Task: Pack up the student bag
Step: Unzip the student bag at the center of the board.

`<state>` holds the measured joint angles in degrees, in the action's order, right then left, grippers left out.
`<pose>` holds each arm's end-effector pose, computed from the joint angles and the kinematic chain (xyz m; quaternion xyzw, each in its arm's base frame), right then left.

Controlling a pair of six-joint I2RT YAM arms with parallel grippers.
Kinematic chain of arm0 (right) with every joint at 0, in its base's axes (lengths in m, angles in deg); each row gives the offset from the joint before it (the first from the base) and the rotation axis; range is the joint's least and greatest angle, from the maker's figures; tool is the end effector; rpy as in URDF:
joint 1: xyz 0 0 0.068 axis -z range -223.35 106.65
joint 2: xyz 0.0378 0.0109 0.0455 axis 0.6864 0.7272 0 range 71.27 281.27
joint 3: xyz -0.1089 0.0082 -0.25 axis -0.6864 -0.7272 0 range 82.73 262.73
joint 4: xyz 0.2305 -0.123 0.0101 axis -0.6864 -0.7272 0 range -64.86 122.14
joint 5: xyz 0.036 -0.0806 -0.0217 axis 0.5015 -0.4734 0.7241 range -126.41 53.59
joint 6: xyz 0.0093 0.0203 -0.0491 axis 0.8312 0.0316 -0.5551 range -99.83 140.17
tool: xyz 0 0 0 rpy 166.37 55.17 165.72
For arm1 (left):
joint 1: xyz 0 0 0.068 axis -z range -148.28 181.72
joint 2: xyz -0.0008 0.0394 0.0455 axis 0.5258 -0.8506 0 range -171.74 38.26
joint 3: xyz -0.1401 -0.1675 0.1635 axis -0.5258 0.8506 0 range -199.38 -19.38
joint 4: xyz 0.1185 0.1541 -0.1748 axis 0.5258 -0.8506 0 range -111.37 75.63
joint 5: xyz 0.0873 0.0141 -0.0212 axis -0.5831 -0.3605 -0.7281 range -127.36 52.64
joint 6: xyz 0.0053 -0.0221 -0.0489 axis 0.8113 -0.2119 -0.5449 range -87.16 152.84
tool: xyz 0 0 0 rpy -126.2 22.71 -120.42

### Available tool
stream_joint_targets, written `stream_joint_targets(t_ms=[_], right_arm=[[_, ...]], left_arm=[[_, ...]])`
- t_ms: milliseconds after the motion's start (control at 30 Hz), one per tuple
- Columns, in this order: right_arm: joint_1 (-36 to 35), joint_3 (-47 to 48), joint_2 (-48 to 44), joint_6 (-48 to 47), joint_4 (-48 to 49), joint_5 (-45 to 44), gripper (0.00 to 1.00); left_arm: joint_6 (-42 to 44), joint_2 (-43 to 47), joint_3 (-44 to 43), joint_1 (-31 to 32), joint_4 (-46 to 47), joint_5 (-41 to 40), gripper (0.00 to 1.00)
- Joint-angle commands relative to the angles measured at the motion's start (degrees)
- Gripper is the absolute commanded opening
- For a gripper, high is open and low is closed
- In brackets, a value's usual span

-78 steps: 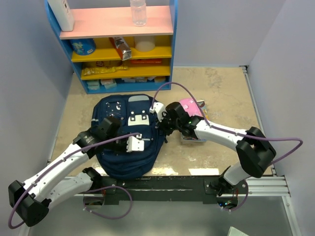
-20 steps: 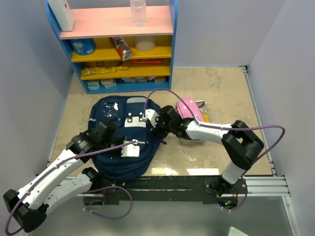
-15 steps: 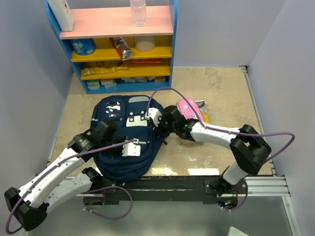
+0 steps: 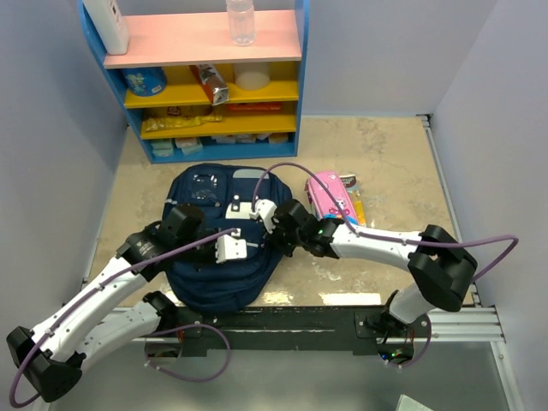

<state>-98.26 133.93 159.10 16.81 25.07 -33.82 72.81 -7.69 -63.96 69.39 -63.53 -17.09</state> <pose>0.1836 0.2641 0.2035 -0.4553 0.7986 0.1896 0.3449 0.1122 -0.1022 0.2745 0.6271 0.6847 -0.1590 0.3356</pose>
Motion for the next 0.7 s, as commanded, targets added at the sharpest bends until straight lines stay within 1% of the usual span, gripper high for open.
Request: stream_joint_targets(t_ms=[0, 100, 200, 267, 400, 500, 533, 600, 667], right_arm=[[-4.5, 0.7, -0.8, 7.6, -2.1, 1.1, 0.00], [-5.3, 1.0, -2.9, 10.2, -3.7, 2.2, 0.00], [-6.2, -0.8, -7.8, 12.7, -2.6, 3.0, 0.00], [-6.4, -2.8, -11.9, 14.3, -0.2, 3.7, 0.00], [-9.0, -5.1, -16.0, 19.1, 3.9, 2.6, 0.00], [-12.6, -5.5, -15.3, 21.4, 6.2, -1.0, 0.00], [-14.6, -5.4, -14.6, 21.7, 6.8, -3.4, 0.00], [-16.3, -5.1, -12.6, 23.0, 6.8, -5.8, 0.00], [-18.2, -4.6, -11.2, 23.9, 8.8, -9.3, 0.00]], left_arm=[[-5.2, 1.1, -3.1, -0.1, 11.4, -5.9, 0.00], [-5.8, 0.5, -1.9, -0.1, 12.7, -8.8, 0.00], [-6.9, 0.0, -0.3, -0.1, 13.7, -10.3, 0.00], [-7.9, -0.4, 0.5, -0.1, 15.1, -10.8, 0.00], [-10.4, -2.3, 1.1, -0.1, 17.1, -9.7, 0.00], [-13.1, -4.8, -0.2, -0.1, 18.8, -8.3, 0.00], [-13.9, -5.7, -0.6, -0.1, 19.5, -8.1, 0.00], [-16.0, -8.6, -2.5, -0.1, 19.9, -6.7, 0.00], [-17.5, -11.9, -4.3, -0.1, 20.1, -6.0, 0.00]])
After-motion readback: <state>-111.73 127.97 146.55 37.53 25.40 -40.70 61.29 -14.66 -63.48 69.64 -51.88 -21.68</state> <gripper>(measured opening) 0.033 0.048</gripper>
